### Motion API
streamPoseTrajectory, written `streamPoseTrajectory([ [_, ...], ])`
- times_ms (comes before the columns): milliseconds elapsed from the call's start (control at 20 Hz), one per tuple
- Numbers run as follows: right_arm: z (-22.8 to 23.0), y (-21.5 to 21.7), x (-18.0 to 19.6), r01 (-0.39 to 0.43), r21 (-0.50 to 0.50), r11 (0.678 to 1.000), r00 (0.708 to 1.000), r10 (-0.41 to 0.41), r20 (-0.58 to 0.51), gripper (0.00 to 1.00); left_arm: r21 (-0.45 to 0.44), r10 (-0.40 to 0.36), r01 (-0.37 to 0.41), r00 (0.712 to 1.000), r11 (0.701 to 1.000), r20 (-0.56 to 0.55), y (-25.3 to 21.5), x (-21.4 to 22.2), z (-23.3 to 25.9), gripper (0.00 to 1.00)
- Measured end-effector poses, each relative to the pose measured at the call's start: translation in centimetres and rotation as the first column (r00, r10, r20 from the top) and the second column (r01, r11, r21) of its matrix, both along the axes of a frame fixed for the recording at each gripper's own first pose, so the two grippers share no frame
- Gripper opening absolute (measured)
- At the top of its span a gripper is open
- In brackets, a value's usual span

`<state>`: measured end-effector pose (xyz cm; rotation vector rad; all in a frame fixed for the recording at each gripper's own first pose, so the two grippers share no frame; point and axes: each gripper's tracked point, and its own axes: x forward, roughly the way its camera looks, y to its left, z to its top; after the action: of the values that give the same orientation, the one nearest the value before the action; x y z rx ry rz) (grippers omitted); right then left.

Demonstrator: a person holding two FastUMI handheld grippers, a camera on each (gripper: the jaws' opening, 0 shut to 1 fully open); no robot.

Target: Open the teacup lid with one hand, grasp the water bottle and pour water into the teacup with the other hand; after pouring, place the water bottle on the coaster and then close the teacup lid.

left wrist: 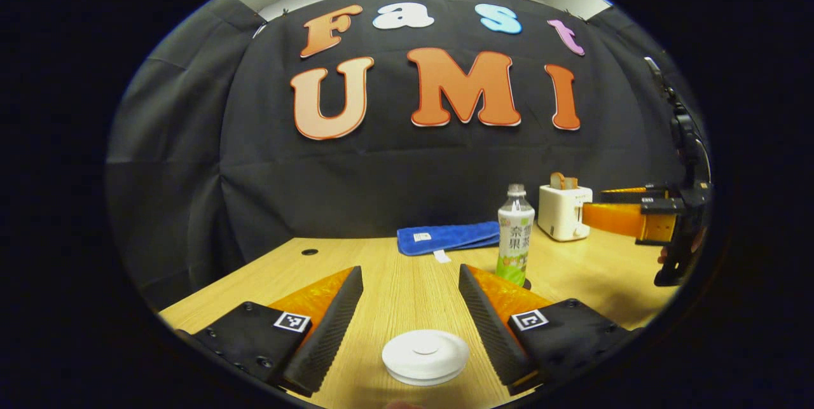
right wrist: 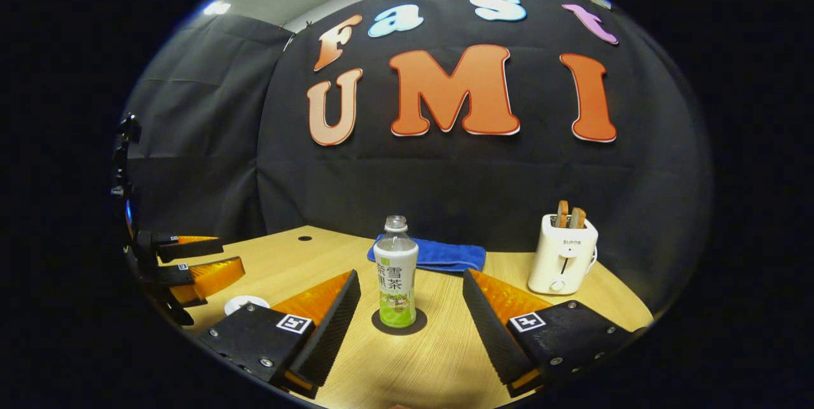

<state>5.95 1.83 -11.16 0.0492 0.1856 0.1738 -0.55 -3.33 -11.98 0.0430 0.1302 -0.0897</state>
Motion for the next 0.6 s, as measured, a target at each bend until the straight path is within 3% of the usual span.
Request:
streamPoseTrajectory([
  [250,2.0,0.2,-2.1,0.012,0.021,1.0,0.999,-0.013,0.051,0.97,-0.029,0.033,-0.031,0.995,0.999,0.089,0.0,0.2,4.3,1.0],
  [300,2.0,0.1,-2.4,0.013,0.02,1.0,0.999,-0.013,0.051,0.97,-0.024,0.032,-0.03,0.995,0.999,0.094,-0.2,0.3,4.6,0.95],
  [350,2.2,-0.1,-2.7,0.018,0.017,1.0,0.999,-0.018,0.051,0.97,-0.018,0.031,-0.029,0.995,0.999,0.1,-0.2,0.4,4.9,0.99],
  [600,2.9,-0.5,-3.2,0.04,0.0,0.999,0.997,-0.04,0.063,0.97,-0.002,0.022,-0.022,0.99,1.0,0.141,0.1,1.2,8.0,0.99],
])
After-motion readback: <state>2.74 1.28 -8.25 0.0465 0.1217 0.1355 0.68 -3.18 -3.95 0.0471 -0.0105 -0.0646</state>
